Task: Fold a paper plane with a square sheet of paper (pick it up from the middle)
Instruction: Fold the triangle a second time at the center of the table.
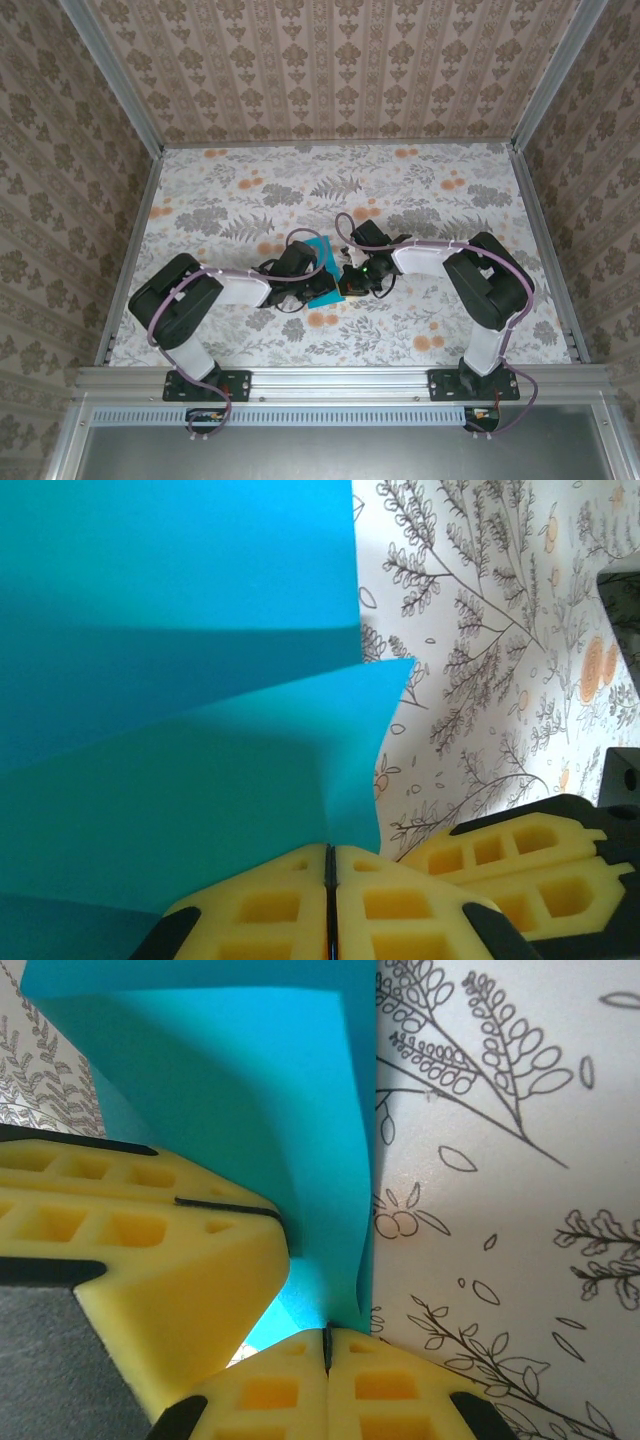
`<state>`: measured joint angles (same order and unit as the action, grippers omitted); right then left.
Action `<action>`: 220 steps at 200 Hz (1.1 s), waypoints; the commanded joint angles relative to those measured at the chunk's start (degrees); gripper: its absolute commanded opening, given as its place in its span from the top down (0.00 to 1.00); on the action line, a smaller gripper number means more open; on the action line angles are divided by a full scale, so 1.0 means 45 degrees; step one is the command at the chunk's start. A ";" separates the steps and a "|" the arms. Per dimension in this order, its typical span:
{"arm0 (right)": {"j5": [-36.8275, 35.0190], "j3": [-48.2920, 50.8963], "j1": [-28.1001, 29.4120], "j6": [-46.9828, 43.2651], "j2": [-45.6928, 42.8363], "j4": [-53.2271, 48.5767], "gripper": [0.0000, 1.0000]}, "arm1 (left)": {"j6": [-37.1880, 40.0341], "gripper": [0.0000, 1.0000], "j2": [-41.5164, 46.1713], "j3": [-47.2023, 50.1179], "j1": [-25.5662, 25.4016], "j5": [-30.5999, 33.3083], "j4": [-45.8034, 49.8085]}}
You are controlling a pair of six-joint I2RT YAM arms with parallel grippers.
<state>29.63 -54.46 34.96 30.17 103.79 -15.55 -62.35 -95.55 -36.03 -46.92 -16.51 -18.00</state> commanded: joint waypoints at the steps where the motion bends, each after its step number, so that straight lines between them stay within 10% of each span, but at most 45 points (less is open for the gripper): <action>1: -0.0527 -0.0019 0.0004 -0.0142 0.0561 -0.0665 1.00 | -0.0200 0.91 -0.0156 0.0038 -0.0072 0.0156 -0.0437; 156: -0.2187 0.0278 -0.0015 -0.0143 0.1259 -0.1801 1.00 | -0.0267 0.92 0.1761 0.1857 0.2074 0.1580 0.0736; 220: -0.1992 0.0343 -0.0001 -0.0055 0.0999 -0.1627 1.00 | 0.0651 0.91 0.3550 0.1219 0.1013 0.1853 0.1005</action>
<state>29.15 -55.68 34.98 29.95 104.86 -17.12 -62.30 -80.95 -28.88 -40.36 -10.04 -15.27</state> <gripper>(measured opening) 0.061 0.089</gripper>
